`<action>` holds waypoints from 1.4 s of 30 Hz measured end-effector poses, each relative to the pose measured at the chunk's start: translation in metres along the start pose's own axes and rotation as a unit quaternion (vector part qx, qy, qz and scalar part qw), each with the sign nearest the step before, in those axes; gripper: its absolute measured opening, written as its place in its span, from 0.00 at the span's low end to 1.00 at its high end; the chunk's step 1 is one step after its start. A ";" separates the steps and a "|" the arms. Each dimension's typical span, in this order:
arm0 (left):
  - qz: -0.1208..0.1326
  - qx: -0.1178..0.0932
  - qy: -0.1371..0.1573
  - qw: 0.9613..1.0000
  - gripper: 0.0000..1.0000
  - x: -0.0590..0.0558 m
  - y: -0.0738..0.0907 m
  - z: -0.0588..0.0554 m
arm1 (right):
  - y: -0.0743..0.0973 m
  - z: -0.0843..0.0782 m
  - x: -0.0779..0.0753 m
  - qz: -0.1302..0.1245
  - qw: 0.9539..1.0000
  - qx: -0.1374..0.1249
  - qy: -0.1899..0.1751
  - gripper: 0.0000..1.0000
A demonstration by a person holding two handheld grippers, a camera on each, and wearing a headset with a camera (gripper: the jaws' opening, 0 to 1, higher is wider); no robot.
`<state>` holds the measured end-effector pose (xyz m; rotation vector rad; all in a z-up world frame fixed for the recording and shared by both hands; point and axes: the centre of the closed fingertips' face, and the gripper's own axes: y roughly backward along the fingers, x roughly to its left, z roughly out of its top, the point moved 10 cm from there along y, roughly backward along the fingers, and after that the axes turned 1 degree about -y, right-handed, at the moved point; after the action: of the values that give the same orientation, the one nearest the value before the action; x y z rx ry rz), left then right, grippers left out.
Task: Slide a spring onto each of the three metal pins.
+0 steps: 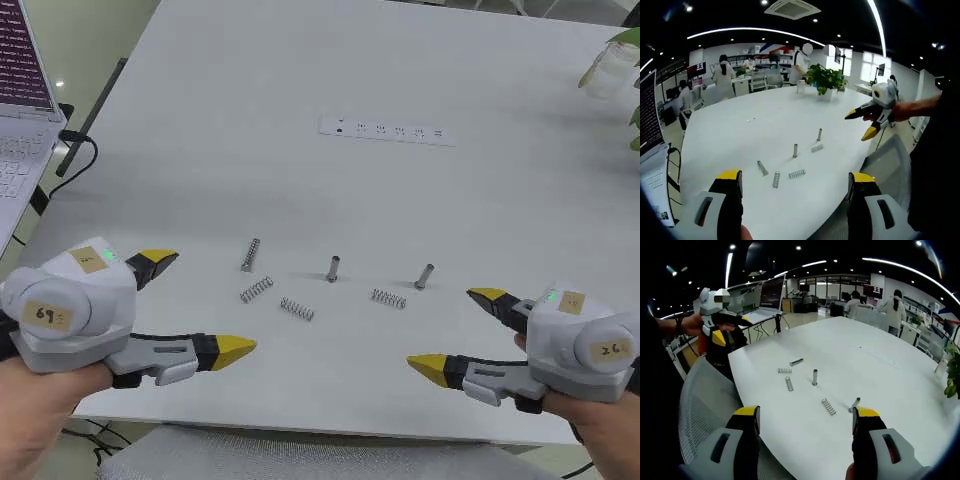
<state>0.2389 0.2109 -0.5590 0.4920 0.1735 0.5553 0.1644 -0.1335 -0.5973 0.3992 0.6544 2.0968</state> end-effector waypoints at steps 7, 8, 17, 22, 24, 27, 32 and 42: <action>0.007 0.004 0.004 1.000 0.84 0.001 0.006 -0.004 | -0.002 -0.002 0.000 0.002 1.000 0.000 -0.001 0.74; 0.008 0.005 0.004 1.000 0.84 0.001 0.006 -0.005 | -0.002 -0.001 0.001 0.002 1.000 -0.001 -0.002 0.74; 0.007 0.006 0.002 1.000 0.85 0.001 0.007 -0.005 | -0.002 -0.002 0.000 0.003 1.000 0.001 0.001 0.74; 0.007 0.004 0.002 1.000 0.84 -0.001 0.007 -0.004 | 0.001 -0.003 -0.004 -0.001 1.000 -0.002 -0.004 0.74; 0.007 0.002 0.003 1.000 0.84 -0.001 0.007 -0.004 | 0.003 -0.002 -0.004 -0.003 1.000 -0.006 -0.008 0.74; 0.008 -0.002 0.007 1.000 0.84 -0.002 0.006 -0.004 | 0.005 -0.002 -0.005 -0.005 1.000 -0.010 -0.011 0.74; 0.006 -0.002 0.007 1.000 0.84 -0.002 0.005 -0.003 | 0.006 -0.003 -0.005 -0.008 1.000 -0.012 -0.015 0.74; 0.010 -0.007 0.011 1.000 0.84 0.002 0.004 0.002 | 0.009 -0.005 -0.004 -0.010 0.999 -0.017 -0.030 0.76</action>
<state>0.2395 0.2145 -0.5558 0.4742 0.1846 0.5818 0.1585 -0.1424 -0.5964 0.4337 0.5843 2.0667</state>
